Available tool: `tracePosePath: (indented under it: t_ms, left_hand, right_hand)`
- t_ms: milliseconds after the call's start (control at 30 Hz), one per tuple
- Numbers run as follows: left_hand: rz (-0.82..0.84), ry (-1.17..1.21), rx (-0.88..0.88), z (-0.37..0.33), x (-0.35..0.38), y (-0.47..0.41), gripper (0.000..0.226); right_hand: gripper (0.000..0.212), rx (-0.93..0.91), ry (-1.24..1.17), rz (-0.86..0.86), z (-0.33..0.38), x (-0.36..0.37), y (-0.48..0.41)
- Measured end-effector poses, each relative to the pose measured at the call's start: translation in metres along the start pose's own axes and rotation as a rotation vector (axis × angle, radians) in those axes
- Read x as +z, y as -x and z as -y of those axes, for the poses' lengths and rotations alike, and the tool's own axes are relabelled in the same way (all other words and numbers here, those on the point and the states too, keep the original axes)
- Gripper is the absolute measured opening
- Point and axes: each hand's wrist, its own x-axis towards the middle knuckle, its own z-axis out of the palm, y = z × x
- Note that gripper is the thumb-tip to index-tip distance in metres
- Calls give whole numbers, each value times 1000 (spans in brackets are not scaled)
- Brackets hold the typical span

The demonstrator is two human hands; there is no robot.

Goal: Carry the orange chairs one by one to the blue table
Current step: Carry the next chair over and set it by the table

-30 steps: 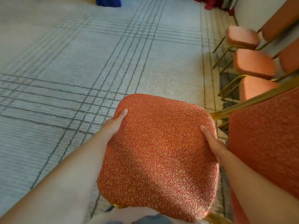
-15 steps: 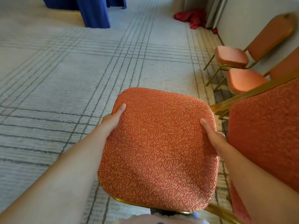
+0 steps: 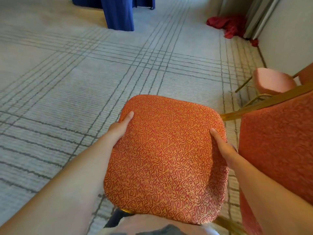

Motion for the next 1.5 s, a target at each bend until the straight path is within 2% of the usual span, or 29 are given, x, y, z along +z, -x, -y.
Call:
tracePosePath:
  t_ms: [200, 300, 433, 567, 667, 733, 800, 933, 1033, 1133, 1200, 1367, 1500]
  left_hand:
    - [-35, 4, -13, -59, -5, -97, 104]
    - [-29, -11, -27, -94, -7, -155, 118]
    - [-37, -24, 24, -166, -15, -240, 103]
    - [-34, -37, 100, -248, -25, -315, 115]
    - [-46, -43, 133, -309, -27, -363, 106]
    - [-38, -33, 147, -345, -25, -393, 110]
    - [-15, -27, 130, -373, -19, -428, 117]
    - [-9, -42, 104, -423, 4, -498, 132]
    - [-5, -34, 121, -479, 27, -560, 115]
    - [-30, -7, 106, -536, 49, -613, 108]
    - [-13, 25, 64, -562, 61, -640, 108]
    - [-25, 36, 21, -619, 70, -713, 123]
    - [-52, 60, 46, -666, 73, -777, 103]
  right_hand:
    - [128, 41, 27, 62, 68, 56, -97]
    - [128, 5, 32, 67, 113, 84, -141]
    - [121, -42, -1, 65, 188, 125, -197]
    - [112, -47, -44, 51, 254, 148, -282]
    - [100, -75, -50, 30, 321, 162, -309]
    - [92, -103, -68, 21, 359, 168, -323]
    - [96, -110, -44, 9, 396, 178, -336]
    - [84, -183, -9, 6, 458, 194, -389]
    - [88, -167, 3, -15, 514, 202, -450]
    - [115, -123, 53, -41, 578, 202, -515]
    - [123, -86, 83, -27, 612, 203, -548]
    - [95, -64, 76, 31, 681, 228, -618]
    - [92, -61, 67, 38, 732, 259, -677]
